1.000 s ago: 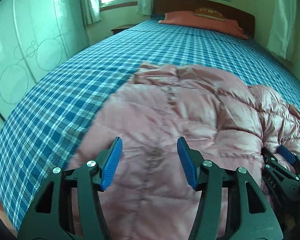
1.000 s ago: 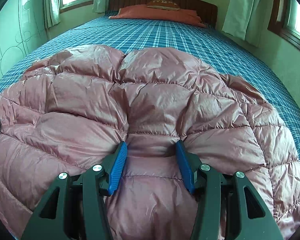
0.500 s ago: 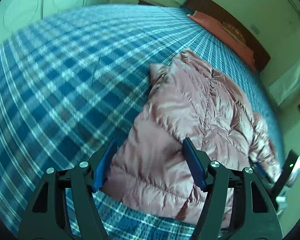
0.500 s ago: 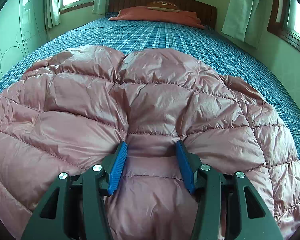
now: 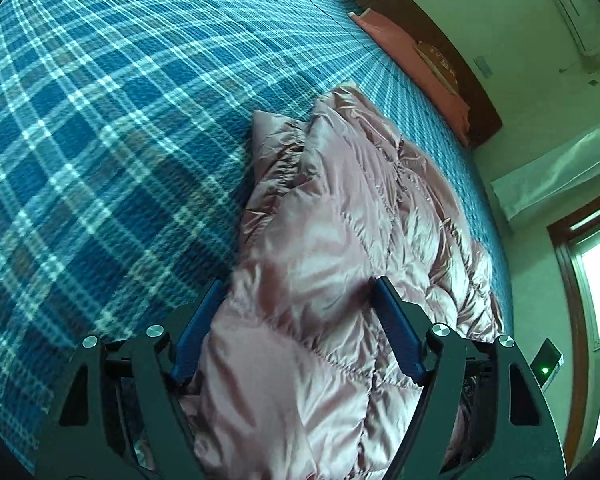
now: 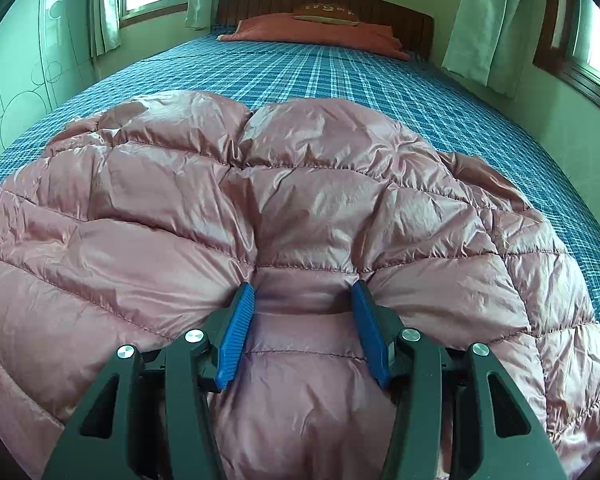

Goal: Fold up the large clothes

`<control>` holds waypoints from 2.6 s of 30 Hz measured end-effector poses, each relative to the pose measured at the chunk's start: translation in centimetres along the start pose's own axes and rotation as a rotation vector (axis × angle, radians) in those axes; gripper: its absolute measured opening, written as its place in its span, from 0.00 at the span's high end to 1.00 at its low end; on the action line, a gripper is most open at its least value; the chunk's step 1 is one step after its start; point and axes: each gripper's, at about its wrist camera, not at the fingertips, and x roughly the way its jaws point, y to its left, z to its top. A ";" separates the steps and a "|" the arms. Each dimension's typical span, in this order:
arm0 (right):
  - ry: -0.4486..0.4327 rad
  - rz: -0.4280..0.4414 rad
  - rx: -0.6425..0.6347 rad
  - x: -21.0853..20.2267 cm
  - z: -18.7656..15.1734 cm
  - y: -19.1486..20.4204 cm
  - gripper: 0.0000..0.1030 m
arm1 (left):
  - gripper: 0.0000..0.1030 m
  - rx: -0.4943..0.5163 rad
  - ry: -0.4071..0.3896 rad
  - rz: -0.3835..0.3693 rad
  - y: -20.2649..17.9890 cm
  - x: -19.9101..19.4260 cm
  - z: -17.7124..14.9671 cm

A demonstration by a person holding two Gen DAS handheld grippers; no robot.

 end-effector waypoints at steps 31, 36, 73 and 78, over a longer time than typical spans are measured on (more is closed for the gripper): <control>-0.028 -0.009 0.025 -2.6 0.4 -0.4 0.40 | 0.87 0.380 -0.132 0.013 -10.5 -3.4 -0.1; -0.059 -0.019 0.049 -5.6 0.0 -4.0 0.39 | 0.87 0.484 -0.149 -0.033 -15.7 -4.9 -1.6; 0.060 -0.196 0.369 -7.7 -9.9 -28.0 0.38 | 0.88 0.990 -0.039 0.177 -32.7 11.1 -25.0; 0.063 -0.198 0.372 -7.6 -10.0 -28.3 0.38 | 0.88 1.010 -0.050 0.196 -33.0 11.2 -25.3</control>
